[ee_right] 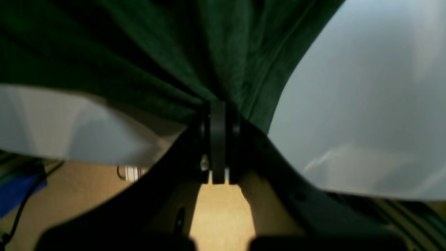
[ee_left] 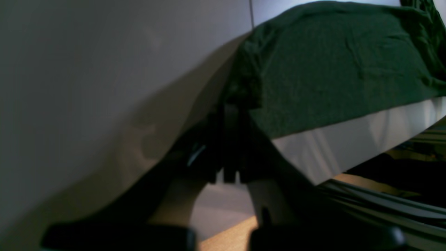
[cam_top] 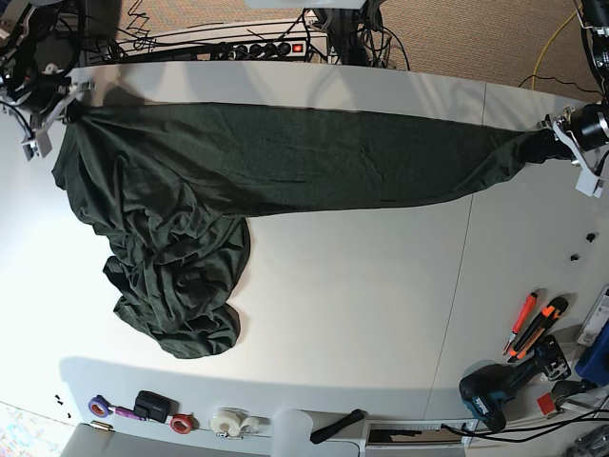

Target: Layout the t-shirt on the table in an organized manner, then fold the t-shirt properly

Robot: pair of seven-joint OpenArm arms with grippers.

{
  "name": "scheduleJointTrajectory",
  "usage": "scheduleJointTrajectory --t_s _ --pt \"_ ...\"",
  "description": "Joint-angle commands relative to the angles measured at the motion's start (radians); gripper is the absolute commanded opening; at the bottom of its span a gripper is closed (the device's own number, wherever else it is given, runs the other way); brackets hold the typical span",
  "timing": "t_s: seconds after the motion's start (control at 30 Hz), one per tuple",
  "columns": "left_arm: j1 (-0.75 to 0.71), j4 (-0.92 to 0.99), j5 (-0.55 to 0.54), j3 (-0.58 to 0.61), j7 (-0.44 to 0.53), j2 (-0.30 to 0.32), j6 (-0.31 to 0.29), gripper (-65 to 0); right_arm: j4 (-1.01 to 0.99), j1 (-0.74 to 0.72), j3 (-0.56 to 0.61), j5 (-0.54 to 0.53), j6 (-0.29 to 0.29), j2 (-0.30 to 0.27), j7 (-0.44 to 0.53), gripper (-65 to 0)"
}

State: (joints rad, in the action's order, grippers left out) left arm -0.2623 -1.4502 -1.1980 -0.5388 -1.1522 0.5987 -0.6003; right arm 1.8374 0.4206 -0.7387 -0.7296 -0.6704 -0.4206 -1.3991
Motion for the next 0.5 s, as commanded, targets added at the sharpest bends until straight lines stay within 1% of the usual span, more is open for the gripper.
scheduleJointTrajectory --t_s 0.0,0.1,0.23,0.37,0.47 --pt "0.007 -0.013 -0.026 -0.010 -0.007 0.022 -0.003 -65.0 0.013 0.005 -0.008 0.003 0.009 -0.023 0.011 -65.0" --pt "0.007 -0.013 -0.031 -0.011 -0.030 0.022 -0.003 -65.0 0.013 0.018 -0.008 0.067 0.013 -0.023 0.011 -65.0" --pt "0.007 -0.013 -0.032 -0.011 -0.030 0.022 -0.003 -65.0 0.013 0.018 -0.009 0.158 0.050 -0.023 0.027 -65.0" --pt "0.007 -0.013 -0.037 -0.011 -0.031 0.022 -0.003 -65.0 0.013 0.017 -0.008 0.253 0.089 -0.023 0.069 -65.0" --pt "0.007 -0.013 -0.037 -0.011 -0.037 0.022 -0.003 -65.0 0.013 0.017 -0.008 0.275 0.105 -0.023 0.091 -65.0"
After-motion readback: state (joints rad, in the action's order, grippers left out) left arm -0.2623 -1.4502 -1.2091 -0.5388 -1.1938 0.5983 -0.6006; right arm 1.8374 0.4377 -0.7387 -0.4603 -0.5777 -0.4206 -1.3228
